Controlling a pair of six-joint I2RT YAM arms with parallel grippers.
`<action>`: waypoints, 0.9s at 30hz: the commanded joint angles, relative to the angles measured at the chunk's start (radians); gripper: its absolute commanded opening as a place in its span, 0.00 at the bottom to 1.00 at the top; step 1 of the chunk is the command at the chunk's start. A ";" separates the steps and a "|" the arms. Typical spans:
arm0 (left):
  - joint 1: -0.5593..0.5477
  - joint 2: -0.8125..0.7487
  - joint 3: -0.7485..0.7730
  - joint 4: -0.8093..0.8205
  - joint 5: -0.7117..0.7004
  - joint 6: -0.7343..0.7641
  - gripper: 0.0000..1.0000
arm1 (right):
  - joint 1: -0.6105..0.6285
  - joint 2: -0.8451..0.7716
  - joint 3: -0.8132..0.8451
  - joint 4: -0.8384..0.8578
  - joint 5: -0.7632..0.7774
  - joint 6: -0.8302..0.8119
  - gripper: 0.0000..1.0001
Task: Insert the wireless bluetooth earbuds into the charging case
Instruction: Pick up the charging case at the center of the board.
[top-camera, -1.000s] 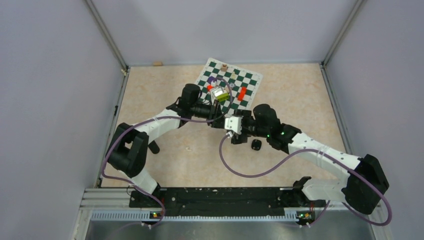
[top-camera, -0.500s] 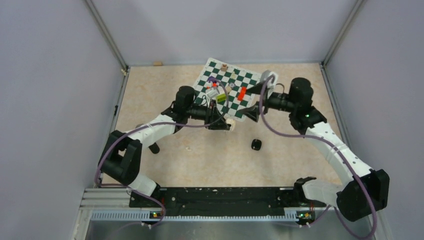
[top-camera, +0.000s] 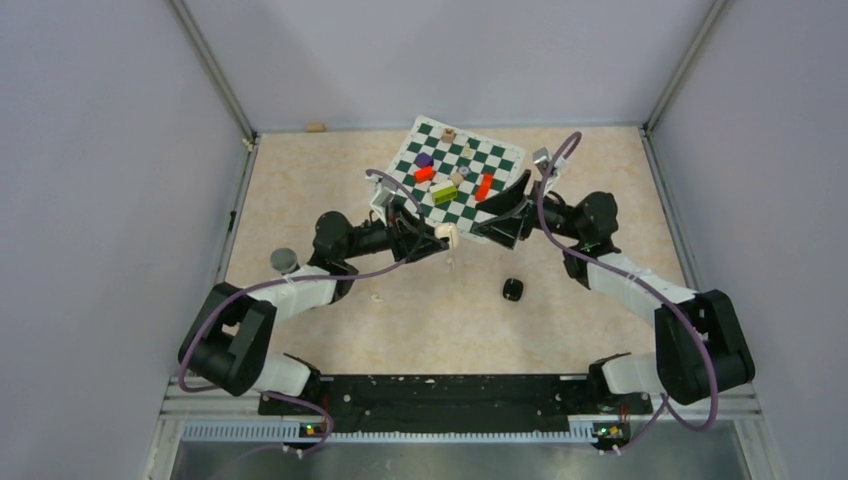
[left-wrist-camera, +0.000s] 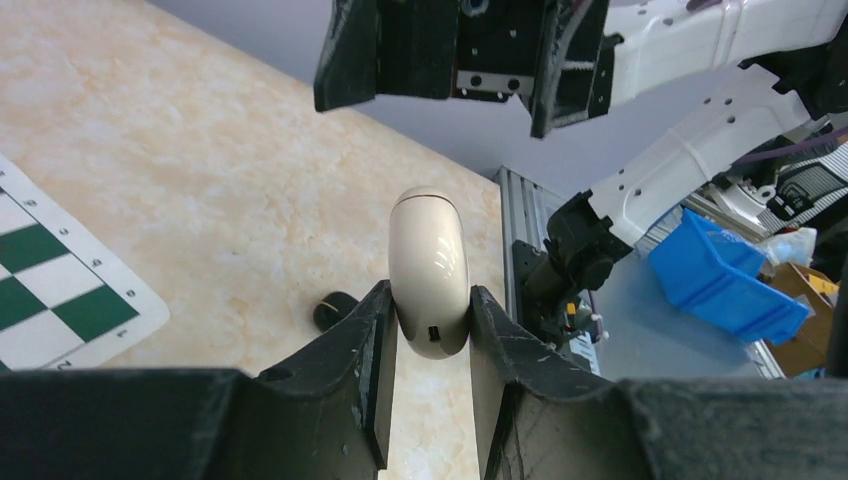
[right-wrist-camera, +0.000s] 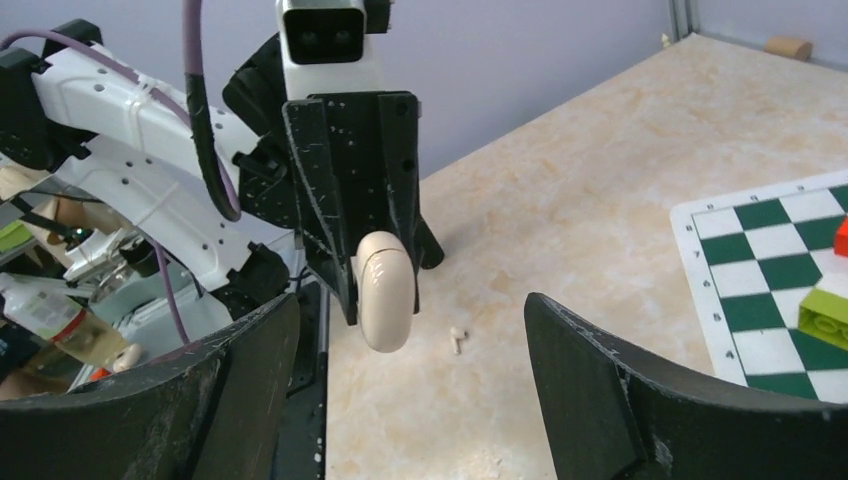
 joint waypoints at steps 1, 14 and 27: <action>0.001 0.018 -0.002 0.193 -0.067 -0.070 0.24 | 0.055 -0.028 -0.022 0.170 0.026 0.024 0.81; 0.005 0.039 -0.017 0.221 -0.094 -0.074 0.23 | 0.146 -0.018 -0.042 0.077 0.097 -0.109 0.69; 0.013 0.027 -0.014 0.246 -0.085 -0.101 0.23 | 0.147 0.045 -0.046 0.116 0.054 -0.084 0.59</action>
